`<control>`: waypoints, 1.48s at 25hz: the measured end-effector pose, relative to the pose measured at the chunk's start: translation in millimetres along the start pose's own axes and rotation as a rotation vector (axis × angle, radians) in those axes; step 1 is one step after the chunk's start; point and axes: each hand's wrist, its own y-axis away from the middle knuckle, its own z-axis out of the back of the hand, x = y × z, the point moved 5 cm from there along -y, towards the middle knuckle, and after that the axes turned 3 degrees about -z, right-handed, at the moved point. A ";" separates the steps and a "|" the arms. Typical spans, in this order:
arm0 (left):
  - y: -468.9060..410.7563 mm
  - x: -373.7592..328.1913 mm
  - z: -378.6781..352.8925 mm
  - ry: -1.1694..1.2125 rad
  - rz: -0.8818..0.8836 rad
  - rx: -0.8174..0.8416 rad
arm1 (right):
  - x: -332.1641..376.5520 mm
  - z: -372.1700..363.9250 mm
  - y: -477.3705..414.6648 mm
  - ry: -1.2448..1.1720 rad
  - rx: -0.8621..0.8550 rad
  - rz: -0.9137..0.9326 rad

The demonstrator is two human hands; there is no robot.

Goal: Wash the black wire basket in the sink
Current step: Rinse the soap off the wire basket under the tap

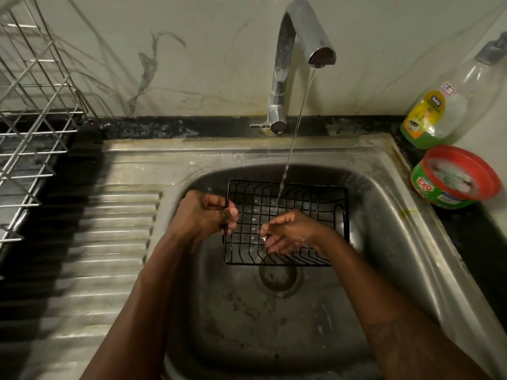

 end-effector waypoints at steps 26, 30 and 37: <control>2.2 -2.5 -1.9 0.015 0.006 0.000 | -1.1 18.2 -0.6 -0.052 -0.195 0.084; 1.7 -0.1 -2.9 0.022 0.003 0.013 | 9.4 28.6 0.6 -0.346 -0.551 0.317; 4.4 -14.6 2.4 0.185 -0.064 0.087 | 15.1 -3.3 -9.4 -0.367 -0.049 0.208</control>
